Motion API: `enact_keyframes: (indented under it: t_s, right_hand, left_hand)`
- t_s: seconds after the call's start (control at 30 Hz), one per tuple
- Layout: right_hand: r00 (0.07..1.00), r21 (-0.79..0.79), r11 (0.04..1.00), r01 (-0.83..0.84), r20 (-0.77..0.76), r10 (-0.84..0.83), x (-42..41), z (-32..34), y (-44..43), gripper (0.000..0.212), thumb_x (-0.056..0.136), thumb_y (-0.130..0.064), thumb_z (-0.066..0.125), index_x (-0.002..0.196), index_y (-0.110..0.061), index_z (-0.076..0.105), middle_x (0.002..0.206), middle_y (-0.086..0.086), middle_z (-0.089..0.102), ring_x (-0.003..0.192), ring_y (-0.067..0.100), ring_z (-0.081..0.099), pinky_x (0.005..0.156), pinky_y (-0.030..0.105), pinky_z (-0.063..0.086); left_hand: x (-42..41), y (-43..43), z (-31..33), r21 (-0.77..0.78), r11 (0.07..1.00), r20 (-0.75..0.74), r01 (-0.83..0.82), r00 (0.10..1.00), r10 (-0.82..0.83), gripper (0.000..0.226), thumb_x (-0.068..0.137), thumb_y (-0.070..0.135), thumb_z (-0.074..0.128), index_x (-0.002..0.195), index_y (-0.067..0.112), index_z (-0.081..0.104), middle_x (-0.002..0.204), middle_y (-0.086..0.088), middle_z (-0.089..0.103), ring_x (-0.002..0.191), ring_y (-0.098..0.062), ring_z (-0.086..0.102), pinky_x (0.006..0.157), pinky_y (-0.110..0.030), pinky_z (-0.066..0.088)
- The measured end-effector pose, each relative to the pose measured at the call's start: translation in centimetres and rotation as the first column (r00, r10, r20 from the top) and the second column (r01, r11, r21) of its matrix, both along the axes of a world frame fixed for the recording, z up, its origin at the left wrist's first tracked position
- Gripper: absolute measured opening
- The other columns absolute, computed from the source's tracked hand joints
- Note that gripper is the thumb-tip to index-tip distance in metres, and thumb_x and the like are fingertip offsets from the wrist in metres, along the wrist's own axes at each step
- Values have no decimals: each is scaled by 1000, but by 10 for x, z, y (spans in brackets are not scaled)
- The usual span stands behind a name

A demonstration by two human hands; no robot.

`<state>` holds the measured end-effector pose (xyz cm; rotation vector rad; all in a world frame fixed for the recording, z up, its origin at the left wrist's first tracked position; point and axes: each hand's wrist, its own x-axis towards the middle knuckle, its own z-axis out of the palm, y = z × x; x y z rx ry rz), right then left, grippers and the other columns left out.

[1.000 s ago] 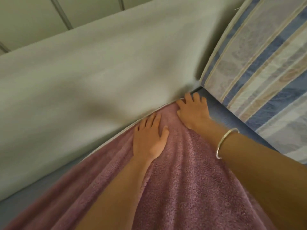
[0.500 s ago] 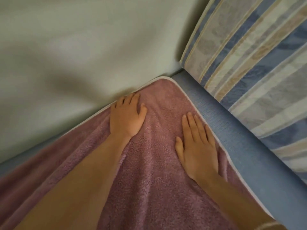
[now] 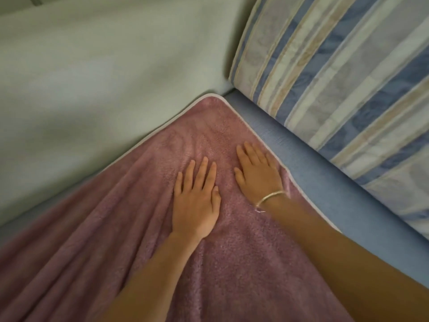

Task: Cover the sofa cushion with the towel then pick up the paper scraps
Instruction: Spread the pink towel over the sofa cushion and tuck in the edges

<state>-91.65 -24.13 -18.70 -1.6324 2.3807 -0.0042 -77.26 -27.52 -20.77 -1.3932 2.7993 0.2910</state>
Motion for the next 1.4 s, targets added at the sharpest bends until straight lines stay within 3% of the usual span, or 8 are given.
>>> enact_keyframes:
  t_s: [0.13, 0.2, 0.43, 0.57, 0.73, 0.97, 1.23, 1.4]
  right_hand:
    - [997, -123, 991, -55, -52, 49, 12, 1, 73, 47, 82, -26, 35, 117, -10, 63, 121, 13, 65, 109, 27, 64, 90, 46, 51]
    - [998, -92, 995, -36, -46, 32, 6, 1, 118, 44, 76, -25, 38, 104, -11, 69, 107, 11, 71, 96, 27, 70, 78, 43, 56]
    - [963, 7, 965, 260, -71, -259, -21, 15, 220, 45, 73, -29, 44, 103, -6, 68, 101, 14, 71, 85, 33, 70, 65, 44, 57]
    - [959, 1, 959, 283, -35, -283, -32, 24, 243, 37, 50, -10, 84, 85, -8, 71, 82, 12, 70, 67, 32, 68, 50, 38, 55]
    - [921, 83, 923, 376, 74, -382, -55, 39, 262, 24, 90, -24, 50, 112, -13, 52, 116, 5, 52, 111, 24, 51, 81, 34, 46]
    - [844, 309, 856, 414, 223, -488, -82, 37, 326, 26, 93, -31, 44, 72, -22, 31, 93, 3, 48, 88, 21, 52, 69, 27, 35]
    - [809, 136, 867, 479, 316, -496, -98, 42, 341, 17, 94, -17, 38, 90, -15, 22, 62, -5, 33, 75, 24, 49, 67, 31, 34]
    - [820, 99, 857, 505, 255, -512, -122, 56, 361, 20, 94, -21, 40, 91, -16, 21, 76, 3, 47, 87, 33, 59, 69, 33, 37]
  left_hand:
    - [1, 3, 3, 15, 1000, 42, 27, 999, -28, 62, 88, 37, 12, 142, 16, 33, 149, -5, 36, 138, -29, 33, 111, -48, 26]
    - [-1, 6, 4, 47, 999, 68, 25, 997, -28, 60, 92, 39, 7, 147, 18, 15, 157, -3, 15, 145, -27, 12, 117, -45, 11]
    - [-17, 94, 39, 196, 949, 59, 247, 963, -262, 57, 98, 35, 30, 147, 11, 15, 158, -6, 8, 145, -27, 6, 117, -39, 13]
    - [-49, 153, 46, 141, 865, -14, 481, 875, -484, 47, 81, 26, 66, 123, 8, 55, 136, -17, 51, 124, -35, 50, 97, -42, 46]
    - [-98, 156, 59, 149, 850, -12, 505, 861, -509, 19, 95, 13, 42, 112, 8, 48, 123, -6, 44, 107, -21, 50, 77, -31, 47]
    - [-137, 142, 58, 317, 819, 58, 478, 852, -520, 31, 92, 11, 47, 122, 16, 47, 121, -6, 42, 92, -25, 59, 73, -34, 45]
    - [-175, 143, 79, 239, 829, 104, 506, 835, -540, 4, 89, 15, 51, 92, 13, 52, 93, -6, 61, 82, -22, 56, 64, -28, 33]
    - [-195, 170, 80, 93, 875, 7, 474, 879, -477, 5, 90, 14, 47, 93, 11, 43, 93, -12, 63, 87, -33, 60, 64, -35, 39]
